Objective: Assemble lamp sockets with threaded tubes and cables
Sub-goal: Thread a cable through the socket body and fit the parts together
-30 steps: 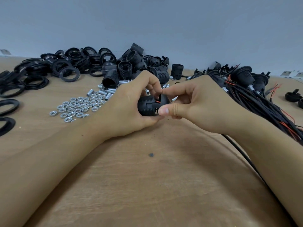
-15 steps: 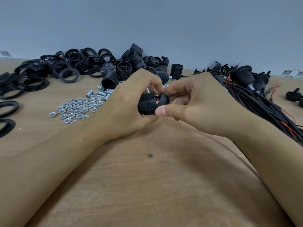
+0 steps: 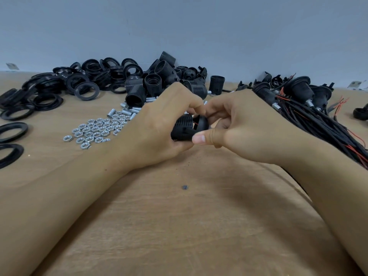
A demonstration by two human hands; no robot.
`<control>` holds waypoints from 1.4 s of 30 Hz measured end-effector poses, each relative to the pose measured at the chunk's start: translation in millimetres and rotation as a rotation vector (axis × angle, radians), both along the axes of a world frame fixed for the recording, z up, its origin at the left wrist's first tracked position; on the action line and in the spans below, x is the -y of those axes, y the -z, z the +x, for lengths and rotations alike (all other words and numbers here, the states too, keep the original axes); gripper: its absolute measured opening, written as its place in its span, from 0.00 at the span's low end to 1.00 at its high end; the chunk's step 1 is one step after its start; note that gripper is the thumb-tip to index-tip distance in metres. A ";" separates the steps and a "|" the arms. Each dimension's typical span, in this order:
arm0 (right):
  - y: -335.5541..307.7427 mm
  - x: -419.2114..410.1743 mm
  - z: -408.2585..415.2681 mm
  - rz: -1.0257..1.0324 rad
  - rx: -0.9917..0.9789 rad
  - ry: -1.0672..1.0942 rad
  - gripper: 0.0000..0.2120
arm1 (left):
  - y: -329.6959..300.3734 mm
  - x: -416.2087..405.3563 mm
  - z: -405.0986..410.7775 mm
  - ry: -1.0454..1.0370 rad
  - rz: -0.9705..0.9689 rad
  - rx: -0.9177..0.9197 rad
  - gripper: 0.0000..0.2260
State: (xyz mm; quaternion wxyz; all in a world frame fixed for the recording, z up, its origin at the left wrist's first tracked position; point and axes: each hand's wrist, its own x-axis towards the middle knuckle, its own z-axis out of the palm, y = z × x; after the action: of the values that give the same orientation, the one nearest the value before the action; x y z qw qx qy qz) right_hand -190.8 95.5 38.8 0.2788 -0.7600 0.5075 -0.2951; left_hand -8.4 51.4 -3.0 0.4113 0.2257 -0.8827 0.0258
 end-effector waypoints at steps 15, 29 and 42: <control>3.7 0.5 0.6 -0.072 0.206 -0.017 0.14 | -5.2 -7.3 -0.9 0.186 0.328 -0.416 0.15; 14.4 -3.5 16.3 -0.128 0.207 -0.003 0.16 | -8.5 -4.9 -9.2 0.220 0.690 -0.823 0.15; 14.0 -15.4 23.2 -0.286 0.085 0.012 0.19 | -15.3 -12.2 -2.8 0.353 0.477 -0.718 0.23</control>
State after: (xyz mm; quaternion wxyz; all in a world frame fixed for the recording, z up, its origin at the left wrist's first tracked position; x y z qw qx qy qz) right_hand -167.5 110.9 24.7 0.1870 -0.7757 0.4526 -0.3980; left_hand -11.2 63.6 12.3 0.6255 0.1549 -0.6909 -0.3279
